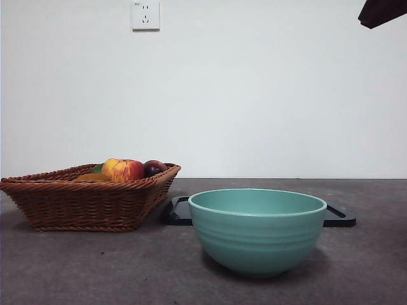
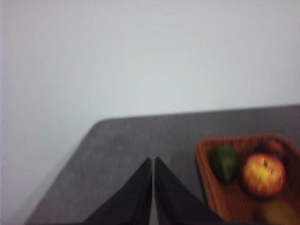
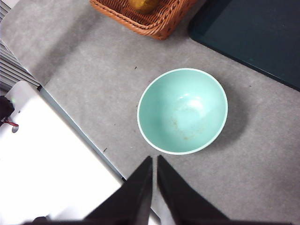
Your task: Pick up the wifruite, put it on the bowl, pick up the plate, put it on desk
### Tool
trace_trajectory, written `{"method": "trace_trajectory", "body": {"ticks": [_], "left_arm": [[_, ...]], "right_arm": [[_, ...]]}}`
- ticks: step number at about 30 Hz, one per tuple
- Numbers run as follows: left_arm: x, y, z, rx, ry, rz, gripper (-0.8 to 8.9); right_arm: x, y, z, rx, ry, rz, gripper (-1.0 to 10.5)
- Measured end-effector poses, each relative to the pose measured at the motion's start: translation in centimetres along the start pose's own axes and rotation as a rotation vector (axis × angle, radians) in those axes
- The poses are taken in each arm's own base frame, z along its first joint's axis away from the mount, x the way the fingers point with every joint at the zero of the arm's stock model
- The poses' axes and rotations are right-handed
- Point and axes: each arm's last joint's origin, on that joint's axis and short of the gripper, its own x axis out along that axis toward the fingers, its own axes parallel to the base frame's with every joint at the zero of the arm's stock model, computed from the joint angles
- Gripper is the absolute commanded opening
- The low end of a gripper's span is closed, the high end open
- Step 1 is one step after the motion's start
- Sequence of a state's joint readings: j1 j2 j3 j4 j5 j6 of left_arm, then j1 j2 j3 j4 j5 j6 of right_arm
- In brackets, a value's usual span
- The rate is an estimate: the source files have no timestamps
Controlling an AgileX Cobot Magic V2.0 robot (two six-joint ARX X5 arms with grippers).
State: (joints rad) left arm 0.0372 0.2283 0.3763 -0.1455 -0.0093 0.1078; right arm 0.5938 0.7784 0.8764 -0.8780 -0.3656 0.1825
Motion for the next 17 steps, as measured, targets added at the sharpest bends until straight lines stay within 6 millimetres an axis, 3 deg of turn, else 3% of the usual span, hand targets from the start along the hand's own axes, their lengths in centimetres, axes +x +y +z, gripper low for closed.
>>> {"method": "trace_trajectory", "body": {"ticks": [8,17], "left_arm": [[0.1,-0.6,-5.7,0.001,0.083,-0.009,0.08],[0.0,-0.9,-8.1,0.001,0.095,-0.01,0.08]], "right_arm": [[0.0,0.0,0.0,0.0,0.0,0.0,0.1],[0.0,0.0,0.0,0.0,0.0,0.0,0.1]]}}
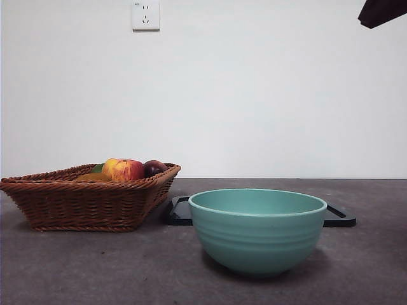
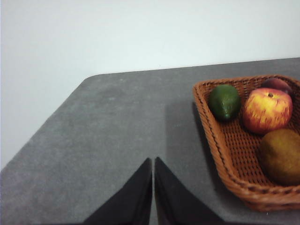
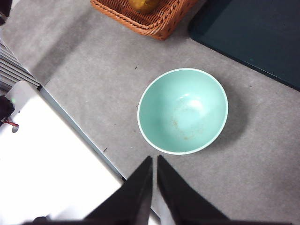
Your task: Pick up the wifruite, put it on the bowl, pick up the plate, put it on desk
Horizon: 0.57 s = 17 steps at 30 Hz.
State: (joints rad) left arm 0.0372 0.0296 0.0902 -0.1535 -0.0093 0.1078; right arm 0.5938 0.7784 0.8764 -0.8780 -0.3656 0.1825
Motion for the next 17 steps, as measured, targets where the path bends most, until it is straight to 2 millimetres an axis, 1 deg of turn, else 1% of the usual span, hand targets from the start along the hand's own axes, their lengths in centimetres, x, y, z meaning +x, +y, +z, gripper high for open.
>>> {"method": "trace_trajectory", "body": {"ticks": [6,17], "left_arm": [[0.3,-0.2,-1.7,0.0,0.034,-0.004,0.08],[0.3,-0.2,-2.0,0.0,0.063,-0.006,0.08]], "right_arm": [[0.0,0.0,0.0,0.0,0.0,0.0,0.1],[0.0,0.0,0.0,0.0,-0.001,0.001,0.1]]}}
